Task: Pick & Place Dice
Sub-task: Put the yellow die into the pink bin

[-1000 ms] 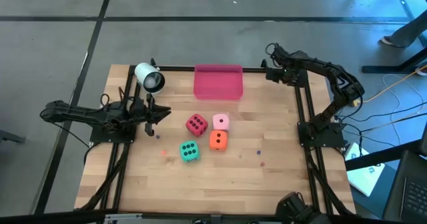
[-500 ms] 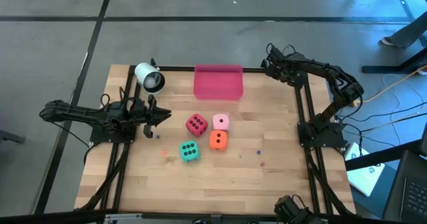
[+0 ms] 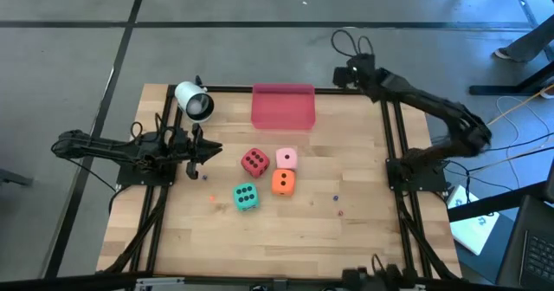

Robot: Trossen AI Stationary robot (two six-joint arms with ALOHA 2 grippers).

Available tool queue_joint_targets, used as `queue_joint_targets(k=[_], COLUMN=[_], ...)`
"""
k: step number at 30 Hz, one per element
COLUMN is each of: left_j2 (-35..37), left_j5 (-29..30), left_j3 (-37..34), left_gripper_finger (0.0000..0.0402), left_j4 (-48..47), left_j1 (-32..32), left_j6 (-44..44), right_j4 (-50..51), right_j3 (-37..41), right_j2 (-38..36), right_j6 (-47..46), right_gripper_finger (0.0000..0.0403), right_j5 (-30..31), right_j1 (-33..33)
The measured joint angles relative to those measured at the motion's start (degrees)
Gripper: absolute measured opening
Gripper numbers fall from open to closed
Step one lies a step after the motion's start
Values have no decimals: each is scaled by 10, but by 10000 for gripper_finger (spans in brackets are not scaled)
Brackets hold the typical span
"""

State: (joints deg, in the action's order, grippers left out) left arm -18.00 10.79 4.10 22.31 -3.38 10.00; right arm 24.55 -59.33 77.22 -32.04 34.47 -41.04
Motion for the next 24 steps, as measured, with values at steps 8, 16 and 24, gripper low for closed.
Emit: queue_joint_targets(k=[8,16,24], left_j2=[0,0,0], left_j5=[5,30,58], left_j3=[0,0,0], left_gripper_finger=[61,61,61], left_j4=[-18,-13,-11], left_j1=[0,0,0], left_j6=[-6,-8,-7], right_j4=[-5,43,317], right_j3=[0,-110,-430], right_j2=[-165,-169,53], right_j6=[115,209,289], right_gripper_finger=[210,196,169], right_j5=[170,112,-16], right_j1=[158,164,0])
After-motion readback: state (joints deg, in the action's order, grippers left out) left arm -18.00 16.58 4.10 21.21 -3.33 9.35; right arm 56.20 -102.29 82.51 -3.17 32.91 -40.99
